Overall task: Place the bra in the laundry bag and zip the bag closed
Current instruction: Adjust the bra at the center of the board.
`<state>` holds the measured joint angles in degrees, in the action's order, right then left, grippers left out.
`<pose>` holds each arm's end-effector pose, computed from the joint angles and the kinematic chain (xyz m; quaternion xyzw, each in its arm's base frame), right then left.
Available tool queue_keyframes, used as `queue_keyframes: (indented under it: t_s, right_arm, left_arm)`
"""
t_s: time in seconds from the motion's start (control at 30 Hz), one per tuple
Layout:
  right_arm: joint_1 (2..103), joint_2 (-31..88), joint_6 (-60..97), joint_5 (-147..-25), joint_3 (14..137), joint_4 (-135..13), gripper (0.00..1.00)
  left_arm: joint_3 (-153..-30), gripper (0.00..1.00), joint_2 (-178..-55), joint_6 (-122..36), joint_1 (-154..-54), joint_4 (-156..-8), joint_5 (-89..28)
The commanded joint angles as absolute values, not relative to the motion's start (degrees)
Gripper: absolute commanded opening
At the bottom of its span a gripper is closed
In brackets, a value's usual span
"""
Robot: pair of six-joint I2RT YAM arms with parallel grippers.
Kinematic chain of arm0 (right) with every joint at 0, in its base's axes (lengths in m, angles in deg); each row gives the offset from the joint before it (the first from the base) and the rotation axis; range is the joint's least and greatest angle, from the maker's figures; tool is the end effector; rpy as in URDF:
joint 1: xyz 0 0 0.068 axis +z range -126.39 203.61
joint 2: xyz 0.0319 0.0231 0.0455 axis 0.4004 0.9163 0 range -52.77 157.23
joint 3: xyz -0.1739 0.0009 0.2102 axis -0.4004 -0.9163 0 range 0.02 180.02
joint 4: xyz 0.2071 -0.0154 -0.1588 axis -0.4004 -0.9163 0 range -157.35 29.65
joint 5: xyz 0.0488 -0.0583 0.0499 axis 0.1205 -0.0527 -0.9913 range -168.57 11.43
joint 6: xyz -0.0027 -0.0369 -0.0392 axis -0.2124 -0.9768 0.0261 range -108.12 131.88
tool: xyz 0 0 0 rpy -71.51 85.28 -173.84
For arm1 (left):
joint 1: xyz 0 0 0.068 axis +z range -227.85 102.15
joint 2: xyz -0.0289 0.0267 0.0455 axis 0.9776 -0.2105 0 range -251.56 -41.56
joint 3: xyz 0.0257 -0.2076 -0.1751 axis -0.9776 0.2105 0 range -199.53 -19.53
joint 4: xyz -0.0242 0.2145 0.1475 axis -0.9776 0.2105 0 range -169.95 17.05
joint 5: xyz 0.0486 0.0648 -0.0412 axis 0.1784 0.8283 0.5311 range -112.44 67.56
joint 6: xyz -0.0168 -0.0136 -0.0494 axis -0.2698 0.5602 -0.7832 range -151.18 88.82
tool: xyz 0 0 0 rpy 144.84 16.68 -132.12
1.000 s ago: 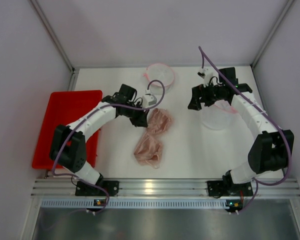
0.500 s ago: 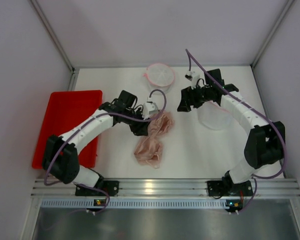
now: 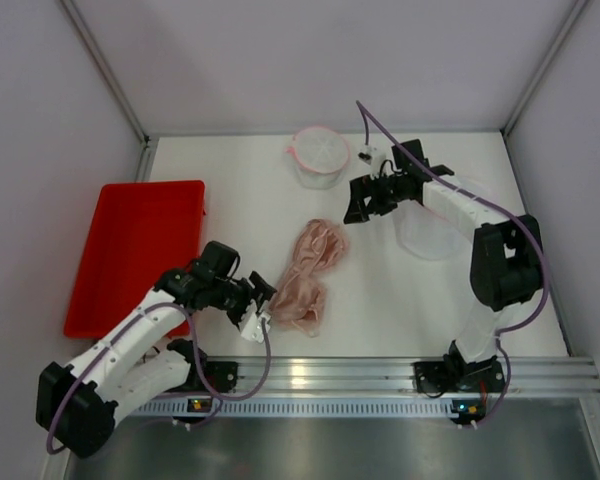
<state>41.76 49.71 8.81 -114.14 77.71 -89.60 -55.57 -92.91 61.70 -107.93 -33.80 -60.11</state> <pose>0.3595 0.1397 0.2397 -0.2595 0.8728 0.3266 0.2532 0.1241 -0.0971 0.2231 0.8439 0.3680 -0.1456 0.3621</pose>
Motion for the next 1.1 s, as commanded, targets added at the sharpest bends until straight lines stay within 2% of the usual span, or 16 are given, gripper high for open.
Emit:
queue_keyframes:
  t_s: [0.0, 0.07, 0.1, 0.17, 0.3, 0.7, 0.83, 1.0, 1.07]
  right_arm:
    - [42.8, 49.6, 9.1, -114.3, 81.5, -87.8, 0.95]
    - [42.8, 50.2, 9.1, -114.2, 81.6, -87.9, 0.99]
    - [42.7, 50.5, 9.1, -114.1, 81.8, -88.3, 0.99]
    - [42.8, 51.2, 9.0, -114.1, 82.1, -88.6, 0.99]
    - [42.7, 52.2, 8.4, -113.9, 83.4, -89.4, 0.99]
    - [42.8, 54.5, 8.2, -114.2, 85.5, -90.7, 0.99]
    - [42.7, 54.0, 8.2, -114.2, 85.4, -90.5, 0.99]
    - [42.8, 53.7, 7.3, -114.5, 85.0, -90.8, 0.99]
    - [42.8, 53.8, 7.0, -115.0, 84.8, -90.8, 0.99]
  left_arm:
    - [-54.3, 0.75, -94.5, 82.5, -107.9, -34.0, -68.7]
    - [-52.7, 0.77, -97.1, 90.0, -108.0, -34.0, -69.2]
    - [-52.3, 0.85, -98.2, 91.5, -108.1, -34.0, -69.7]
    - [-50.7, 0.87, -100.6, 97.1, -108.2, -34.0, -69.8]
    - [-48.5, 0.87, -104.0, 104.9, -108.1, -34.9, -69.8]
    - [-47.1, 0.81, -110.1, 99.2, -108.2, -51.1, -70.5]
    - [-47.5, 0.72, -113.4, 101.3, -108.2, -52.8, -69.2]
    - [-49.8, 0.41, -113.6, 95.4, -108.1, -52.8, -71.8]
    - [-51.8, 0.35, -112.8, 90.1, -108.3, -51.0, -73.6]
